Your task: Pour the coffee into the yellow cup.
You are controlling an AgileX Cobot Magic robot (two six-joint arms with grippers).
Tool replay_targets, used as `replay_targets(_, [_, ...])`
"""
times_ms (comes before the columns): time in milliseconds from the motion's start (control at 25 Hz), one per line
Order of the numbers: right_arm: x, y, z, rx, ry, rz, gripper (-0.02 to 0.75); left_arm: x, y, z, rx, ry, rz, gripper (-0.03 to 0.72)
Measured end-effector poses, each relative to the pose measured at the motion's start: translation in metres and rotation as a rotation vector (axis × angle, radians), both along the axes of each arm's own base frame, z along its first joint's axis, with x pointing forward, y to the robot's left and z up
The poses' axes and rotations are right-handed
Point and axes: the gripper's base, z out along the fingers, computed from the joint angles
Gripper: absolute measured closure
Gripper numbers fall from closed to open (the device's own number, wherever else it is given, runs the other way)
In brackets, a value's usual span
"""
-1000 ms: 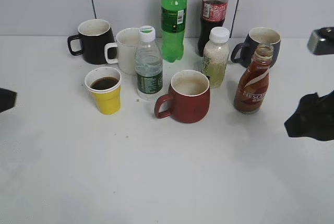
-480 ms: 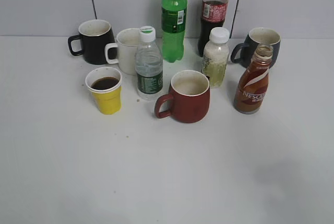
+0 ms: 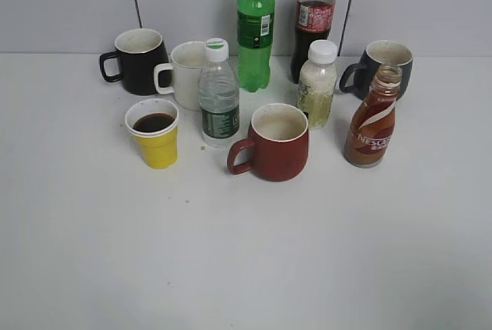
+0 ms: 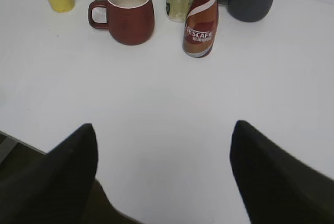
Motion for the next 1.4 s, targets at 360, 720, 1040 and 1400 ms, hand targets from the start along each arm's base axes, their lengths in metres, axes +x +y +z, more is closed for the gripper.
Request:
replay_targets(360, [-0.0041, -0.0013, -0.0005, 0.008, -0.025, 0.0, 0.146, 0.0003, -0.0001, 0.0006, -0.003, -0.007, 0.0, 0.197])
replay_targets(720, [-0.0041, -0.0013, -0.0005, 0.007, -0.025, 0.0, 0.146, 0.0003, -0.0001, 0.0006, -0.003, -0.007, 0.0, 0.198])
replay_targets(1040, [-0.0028, 0.0003, -0.0005, 0.006, -0.026, -0.173, 0.146, -0.0009, -0.0004, 0.0007, -0.004, -0.015, 0.133, 0.199])
replay_targets(1400, [-0.0016, 0.0014, -0.0007, 0.005, -0.025, -0.294, 0.146, -0.0055, -0.0012, 0.0003, -0.008, -0.043, 0.32, 0.199])
